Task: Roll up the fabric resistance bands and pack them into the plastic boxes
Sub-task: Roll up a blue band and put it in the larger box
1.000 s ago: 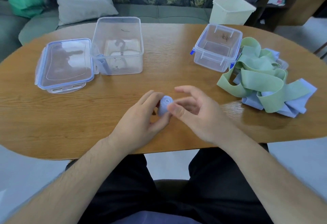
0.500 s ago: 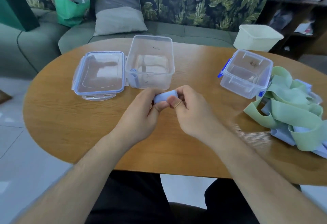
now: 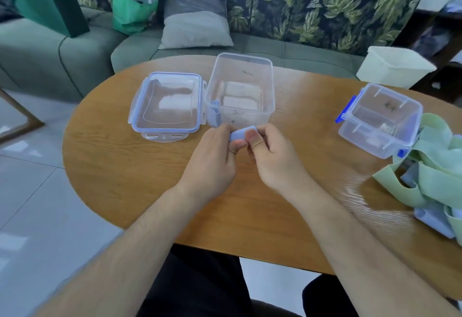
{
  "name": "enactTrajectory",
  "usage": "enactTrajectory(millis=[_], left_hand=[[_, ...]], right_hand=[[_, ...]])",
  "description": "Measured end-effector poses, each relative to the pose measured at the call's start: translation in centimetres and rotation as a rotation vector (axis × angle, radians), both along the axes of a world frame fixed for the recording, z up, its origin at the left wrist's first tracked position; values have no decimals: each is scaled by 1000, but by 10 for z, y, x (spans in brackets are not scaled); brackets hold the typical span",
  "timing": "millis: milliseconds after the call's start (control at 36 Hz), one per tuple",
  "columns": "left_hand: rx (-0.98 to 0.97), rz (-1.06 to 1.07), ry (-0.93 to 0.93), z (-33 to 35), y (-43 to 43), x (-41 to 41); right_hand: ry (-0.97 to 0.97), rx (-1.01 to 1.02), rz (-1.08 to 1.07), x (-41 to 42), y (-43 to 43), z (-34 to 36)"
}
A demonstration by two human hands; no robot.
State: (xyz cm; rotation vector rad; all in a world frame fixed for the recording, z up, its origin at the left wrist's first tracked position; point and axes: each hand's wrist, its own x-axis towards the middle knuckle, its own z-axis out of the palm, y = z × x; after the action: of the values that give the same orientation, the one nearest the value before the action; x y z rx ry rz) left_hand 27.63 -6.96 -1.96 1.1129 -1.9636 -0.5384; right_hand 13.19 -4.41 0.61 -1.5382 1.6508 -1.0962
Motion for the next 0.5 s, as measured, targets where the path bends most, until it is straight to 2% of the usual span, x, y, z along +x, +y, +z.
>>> enactTrajectory(millis=[83, 139, 361, 444, 500], left_hand=[[-32, 54, 54, -7, -3, -1], [-53, 100, 110, -10, -5, -2], [-36, 98, 215, -10, -7, -1], [-44, 115, 246, -12, -10, 0], [-80, 165, 240, -17, -13, 0]], right_hand=[[-241, 46, 64, -2, 0, 13], [-287, 45, 129, -4, -2, 20], [-251, 59, 209, -9, -20, 34], [-170, 61, 215, -9, -31, 45], [-40, 26, 168, -11, -46, 56]])
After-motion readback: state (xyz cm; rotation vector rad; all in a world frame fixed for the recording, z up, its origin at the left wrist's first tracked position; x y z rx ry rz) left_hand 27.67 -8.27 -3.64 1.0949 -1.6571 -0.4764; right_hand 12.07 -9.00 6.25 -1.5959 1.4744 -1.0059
